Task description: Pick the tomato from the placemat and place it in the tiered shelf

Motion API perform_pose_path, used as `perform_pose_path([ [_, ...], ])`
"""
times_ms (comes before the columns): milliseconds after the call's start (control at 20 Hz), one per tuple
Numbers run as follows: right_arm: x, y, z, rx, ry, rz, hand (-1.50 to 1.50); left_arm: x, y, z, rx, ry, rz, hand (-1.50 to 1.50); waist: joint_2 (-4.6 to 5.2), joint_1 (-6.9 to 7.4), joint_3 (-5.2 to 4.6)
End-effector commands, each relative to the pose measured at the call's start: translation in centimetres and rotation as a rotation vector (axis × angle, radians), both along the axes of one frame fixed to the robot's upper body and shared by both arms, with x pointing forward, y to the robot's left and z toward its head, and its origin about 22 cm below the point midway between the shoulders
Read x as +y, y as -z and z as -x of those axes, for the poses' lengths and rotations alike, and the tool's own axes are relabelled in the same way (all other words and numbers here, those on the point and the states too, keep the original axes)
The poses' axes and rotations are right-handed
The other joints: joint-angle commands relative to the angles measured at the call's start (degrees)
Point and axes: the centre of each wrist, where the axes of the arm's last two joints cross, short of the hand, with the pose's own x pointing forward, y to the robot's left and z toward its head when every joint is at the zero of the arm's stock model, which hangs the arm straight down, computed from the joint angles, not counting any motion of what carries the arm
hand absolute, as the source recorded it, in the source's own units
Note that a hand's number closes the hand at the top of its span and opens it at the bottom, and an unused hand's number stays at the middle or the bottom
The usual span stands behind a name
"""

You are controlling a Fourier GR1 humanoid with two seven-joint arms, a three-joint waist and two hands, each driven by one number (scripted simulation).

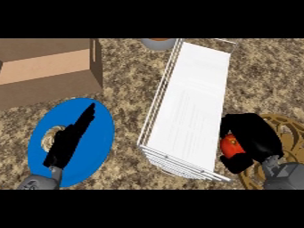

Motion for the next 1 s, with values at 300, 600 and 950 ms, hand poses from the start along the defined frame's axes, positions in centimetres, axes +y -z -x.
perform_pose_path([
  [300, -8.0, -11.1, -4.1, -0.268, -0.626, -0.240, 1.50, 1.6, -0.2, -0.1, 0.018, -0.073, -0.009, 0.00, -0.13, -5.01, 0.28],
  [600, -12.9, -16.2, -7.7, -0.281, -0.660, -0.632, 1.50, 2.2, -0.9, -0.7, 0.007, -0.071, -0.015, 0.00, -0.19, -4.94, 0.03],
  [950, -8.5, -20.5, -12.3, -0.255, -0.635, -0.670, 1.50, 1.4, 1.9, 1.5, 0.021, -0.076, -0.003, 0.00, -0.45, -5.41, -0.07],
])
